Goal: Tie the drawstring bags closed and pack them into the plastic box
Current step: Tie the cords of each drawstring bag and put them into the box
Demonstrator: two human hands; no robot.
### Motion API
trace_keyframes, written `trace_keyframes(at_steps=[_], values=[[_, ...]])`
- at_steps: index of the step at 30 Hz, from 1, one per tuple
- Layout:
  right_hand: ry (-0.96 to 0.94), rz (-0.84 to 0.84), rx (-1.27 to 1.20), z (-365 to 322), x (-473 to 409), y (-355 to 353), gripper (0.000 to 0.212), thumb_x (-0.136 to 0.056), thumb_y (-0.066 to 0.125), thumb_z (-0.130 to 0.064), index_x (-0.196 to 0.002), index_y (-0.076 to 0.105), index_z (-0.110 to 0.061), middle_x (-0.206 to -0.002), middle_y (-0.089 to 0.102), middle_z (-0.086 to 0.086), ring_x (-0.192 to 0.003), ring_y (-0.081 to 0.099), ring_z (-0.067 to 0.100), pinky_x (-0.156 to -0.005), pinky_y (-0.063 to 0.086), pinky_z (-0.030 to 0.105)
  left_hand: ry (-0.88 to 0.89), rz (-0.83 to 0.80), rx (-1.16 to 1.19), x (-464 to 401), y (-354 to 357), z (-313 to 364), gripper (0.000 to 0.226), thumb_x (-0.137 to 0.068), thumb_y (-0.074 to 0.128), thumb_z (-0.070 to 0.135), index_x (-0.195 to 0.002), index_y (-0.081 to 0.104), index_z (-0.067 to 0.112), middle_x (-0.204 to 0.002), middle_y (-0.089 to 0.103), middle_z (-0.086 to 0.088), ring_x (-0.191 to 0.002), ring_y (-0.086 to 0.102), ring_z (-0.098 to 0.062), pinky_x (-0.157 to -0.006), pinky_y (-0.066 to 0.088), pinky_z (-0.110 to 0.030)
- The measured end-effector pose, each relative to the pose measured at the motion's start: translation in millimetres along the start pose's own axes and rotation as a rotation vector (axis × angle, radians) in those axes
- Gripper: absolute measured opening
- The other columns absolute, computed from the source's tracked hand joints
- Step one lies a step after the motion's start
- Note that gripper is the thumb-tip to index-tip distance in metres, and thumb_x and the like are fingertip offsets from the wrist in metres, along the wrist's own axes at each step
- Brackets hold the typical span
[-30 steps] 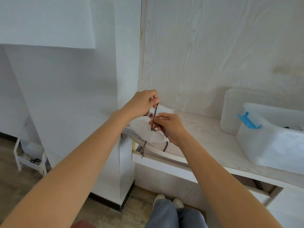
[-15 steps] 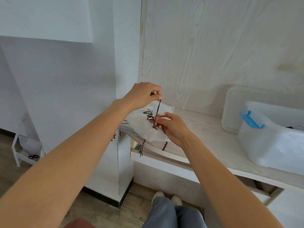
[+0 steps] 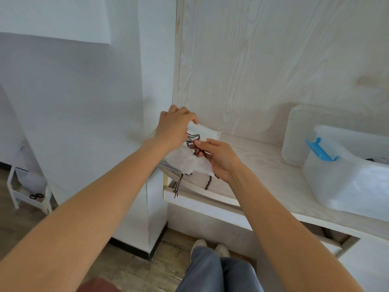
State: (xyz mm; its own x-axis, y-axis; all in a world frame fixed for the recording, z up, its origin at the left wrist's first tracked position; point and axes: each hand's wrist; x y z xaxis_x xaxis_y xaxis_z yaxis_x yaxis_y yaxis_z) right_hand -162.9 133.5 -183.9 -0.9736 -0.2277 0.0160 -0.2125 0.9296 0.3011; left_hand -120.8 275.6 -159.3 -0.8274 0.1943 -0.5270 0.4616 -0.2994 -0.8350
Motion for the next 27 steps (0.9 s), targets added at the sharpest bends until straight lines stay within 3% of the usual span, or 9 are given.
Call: trace_keyframes(at_steps=[2, 5, 6, 8, 11, 17, 22, 24, 27], values=[[-0.017, 0.018, -0.015, -3, -1, 1, 0.002, -0.084, 0.062, 0.002, -0.085, 0.064, 0.002, -0.069, 0.068, 0.005, -0.052, 0.056, 0.007, -0.057, 0.050, 0.013, -0.101, 0.167, 0.141, 17, 0, 3, 0.026, -0.093, 0.045, 0.004, -0.108, 0.062, 0.017, -0.110, 0.064, 0.002, -0.103, 0.048, -0.019, -0.084, 0.034, -0.030], [-0.024, 0.035, 0.002, -5, 0, -1, 0.005, -0.085, 0.061, 0.000, -0.080, 0.062, -0.001, -0.069, 0.063, 0.007, -0.048, 0.056, 0.006, -0.057, 0.051, 0.016, -0.134, -0.053, 0.563, 38, -6, 11, 0.023, -0.097, 0.046, 0.024, -0.102, 0.066, 0.012, -0.094, 0.067, 0.002, -0.085, 0.056, -0.010, -0.069, 0.039, -0.015], [-0.026, 0.041, 0.025, -6, 1, -1, 0.007, -0.086, 0.061, -0.001, -0.079, 0.061, -0.002, -0.068, 0.062, 0.007, -0.049, 0.056, 0.006, -0.057, 0.051, 0.017, -0.111, -0.126, 0.609, 44, -9, 13, 0.025, -0.096, 0.049, 0.029, -0.101, 0.067, 0.014, -0.094, 0.068, 0.004, -0.086, 0.059, -0.008, -0.071, 0.040, -0.013], [-0.034, 0.051, 0.059, -7, 3, 1, 0.009, -0.085, 0.063, -0.002, -0.076, 0.061, -0.003, -0.063, 0.061, 0.005, -0.049, 0.056, 0.007, -0.058, 0.051, 0.018, -0.065, -0.127, 0.616, 51, -13, 12, 0.022, -0.093, 0.054, 0.029, -0.100, 0.071, 0.016, -0.095, 0.070, 0.005, -0.089, 0.061, -0.006, -0.077, 0.039, -0.010], [-0.049, 0.037, 0.044, -9, 5, 2, 0.006, -0.083, 0.065, -0.001, -0.077, 0.062, -0.003, -0.059, 0.064, 0.003, -0.050, 0.058, 0.008, -0.059, 0.052, 0.017, -0.087, -0.011, 0.600, 55, -13, 11, 0.018, -0.090, 0.060, 0.022, -0.098, 0.074, 0.015, -0.093, 0.073, 0.002, -0.086, 0.062, -0.008, -0.071, 0.037, -0.004], [-0.066, -0.074, -0.009, -15, 14, 0, 0.012, -0.085, 0.057, 0.007, -0.096, 0.062, 0.005, -0.071, 0.066, 0.007, -0.058, 0.063, 0.008, -0.063, 0.052, 0.015, -0.134, 0.072, 0.672, 58, -17, 9, 0.017, -0.090, 0.059, 0.014, -0.099, 0.074, 0.013, -0.095, 0.071, 0.004, -0.082, 0.059, 0.000, -0.070, 0.036, 0.002], [-0.122, 0.046, 0.038, -17, 19, 5, 0.013, -0.079, 0.064, 0.011, -0.080, 0.064, -0.003, -0.064, 0.068, 0.004, -0.053, 0.064, 0.010, -0.057, 0.052, 0.017, -0.144, 0.078, 0.771, 62, -19, 12, 0.022, -0.090, 0.057, 0.009, -0.108, 0.070, 0.014, -0.098, 0.068, 0.009, -0.086, 0.060, 0.006, -0.077, 0.040, 0.001], [-0.157, 0.105, 0.092, -18, 18, 7, 0.013, -0.076, 0.067, 0.010, -0.078, 0.064, -0.003, -0.066, 0.067, 0.007, -0.052, 0.063, 0.011, -0.055, 0.051, 0.018, -0.134, 0.092, 0.797, 63, -19, 15, 0.023, -0.091, 0.055, 0.005, -0.104, 0.071, 0.013, -0.094, 0.068, 0.009, -0.081, 0.061, 0.012, -0.078, 0.041, -0.001], [-0.204, 0.161, 0.235, -19, 18, 11, 0.013, -0.075, 0.070, 0.007, -0.075, 0.063, -0.004, -0.069, 0.066, 0.011, -0.048, 0.058, 0.009, -0.057, 0.048, 0.020, -0.170, 0.098, 0.880, 63, -20, 18, 0.028, -0.091, 0.050, -0.001, -0.097, 0.070, 0.018, -0.090, 0.069, 0.007, -0.081, 0.066, 0.005, -0.081, 0.048, -0.010]])
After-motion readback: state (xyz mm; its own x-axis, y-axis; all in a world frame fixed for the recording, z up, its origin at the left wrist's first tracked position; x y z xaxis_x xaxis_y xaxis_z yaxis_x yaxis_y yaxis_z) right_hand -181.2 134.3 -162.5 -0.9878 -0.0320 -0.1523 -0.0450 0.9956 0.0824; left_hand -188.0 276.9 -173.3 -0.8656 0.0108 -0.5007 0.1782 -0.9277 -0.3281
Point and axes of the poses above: each hand's wrist, its own x-axis away from the middle knuckle, its own y-axis out of the palm, z = x × y
